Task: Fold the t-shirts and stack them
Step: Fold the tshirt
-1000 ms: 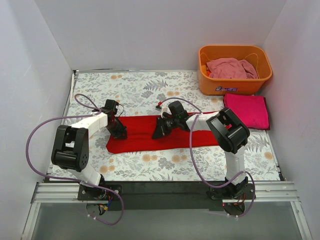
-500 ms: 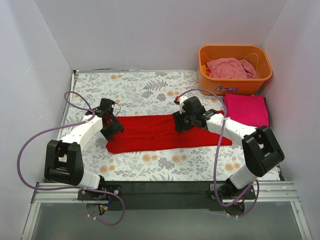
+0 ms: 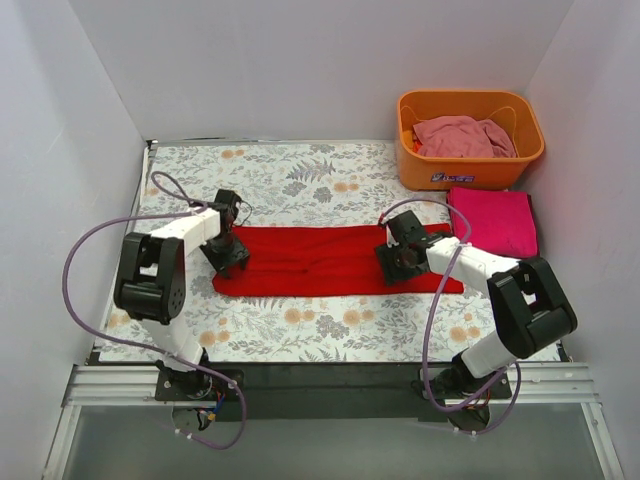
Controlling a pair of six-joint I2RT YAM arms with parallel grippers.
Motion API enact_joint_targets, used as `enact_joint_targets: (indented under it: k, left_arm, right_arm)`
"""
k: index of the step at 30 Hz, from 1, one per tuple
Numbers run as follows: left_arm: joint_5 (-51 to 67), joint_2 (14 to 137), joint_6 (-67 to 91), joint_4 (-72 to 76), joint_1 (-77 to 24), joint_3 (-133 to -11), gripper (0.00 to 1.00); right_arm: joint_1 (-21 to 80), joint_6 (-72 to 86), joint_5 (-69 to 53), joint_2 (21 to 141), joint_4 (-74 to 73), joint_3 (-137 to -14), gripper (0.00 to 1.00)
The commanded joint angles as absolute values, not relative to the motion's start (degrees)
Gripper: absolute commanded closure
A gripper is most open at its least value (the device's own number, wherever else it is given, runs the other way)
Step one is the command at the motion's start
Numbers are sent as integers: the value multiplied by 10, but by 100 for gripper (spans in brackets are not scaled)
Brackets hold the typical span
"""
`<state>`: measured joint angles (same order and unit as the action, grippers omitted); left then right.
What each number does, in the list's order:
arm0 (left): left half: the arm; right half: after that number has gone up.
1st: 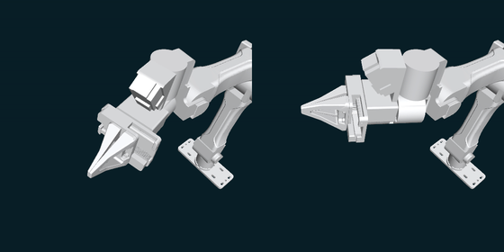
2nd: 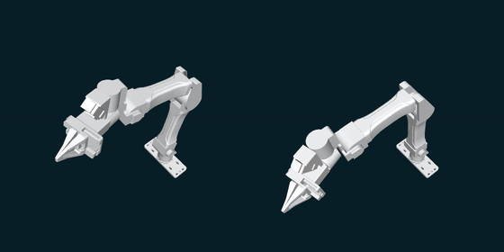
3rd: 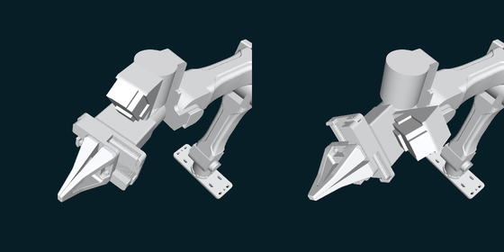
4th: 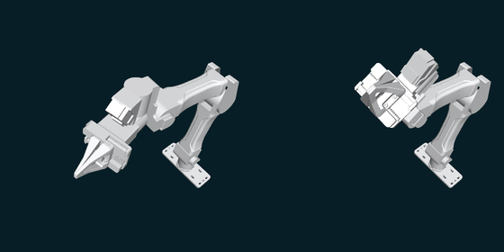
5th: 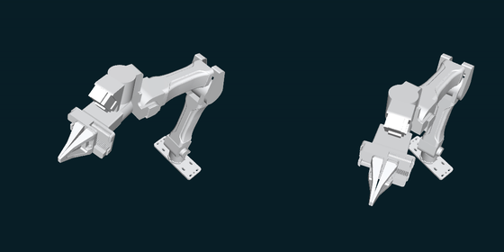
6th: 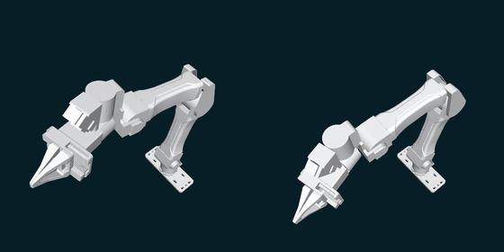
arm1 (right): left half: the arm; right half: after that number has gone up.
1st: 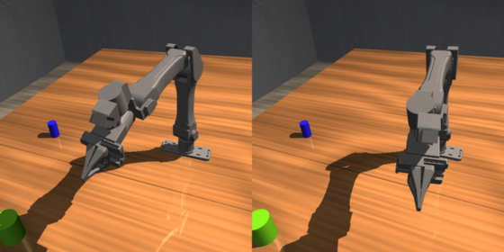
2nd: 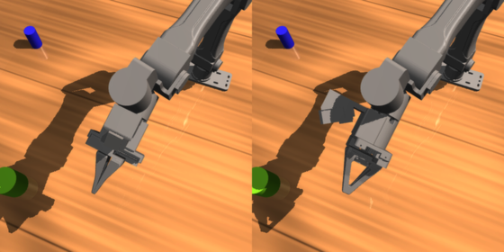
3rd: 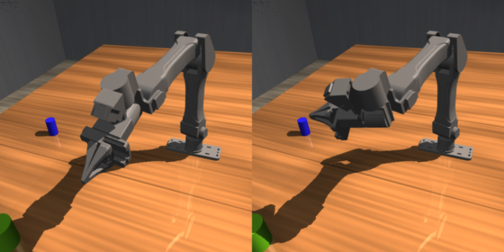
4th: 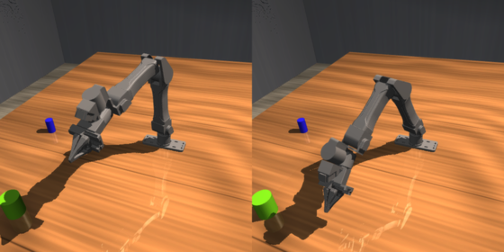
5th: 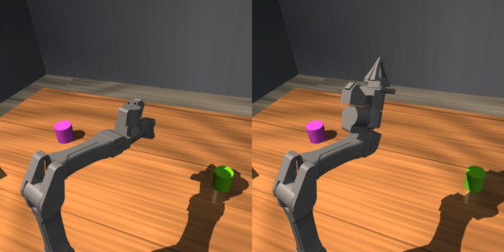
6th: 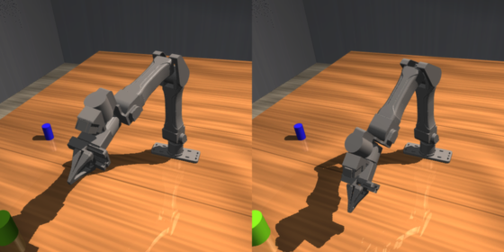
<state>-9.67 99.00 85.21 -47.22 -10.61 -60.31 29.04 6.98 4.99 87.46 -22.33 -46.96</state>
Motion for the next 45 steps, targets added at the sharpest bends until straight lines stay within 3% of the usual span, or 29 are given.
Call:
enact_joint_targets:
  k: [1,8,13,15,19,25,30,37,45]
  left_arm:
    - [-163,1096,831,-445,-98,-672,56]
    - [-158,1270,781,-497,-100,-937,56]
    - [-132,1422,756,-551,-110,-1131,56]
    - [-115,1443,751,-557,-111,-1206,55]
    - [-105,1425,699,-503,-112,-1238,52]
    - [-127,1273,676,-410,-112,-1182,36]
    - [-116,1094,734,-410,-112,-1111,31]
    - [-99,793,745,-346,-115,-808,28]
    - [-32,616,748,-352,-120,-569,26]
  right_arm:
    - [325,115,-28,880,-272,-428,35]
    - [448,191,-168,847,-291,-401,36]
    - [531,237,-235,874,-255,-460,36]
    - [555,233,-241,891,-255,-498,36]
    - [555,201,-215,908,-273,-588,36]
    - [477,127,-220,914,-281,-663,38]
    - [412,85,-264,978,-231,-764,46]
    - [392,73,-308,1147,-135,-920,49]
    - [390,110,-334,1302,-15,-1045,50]
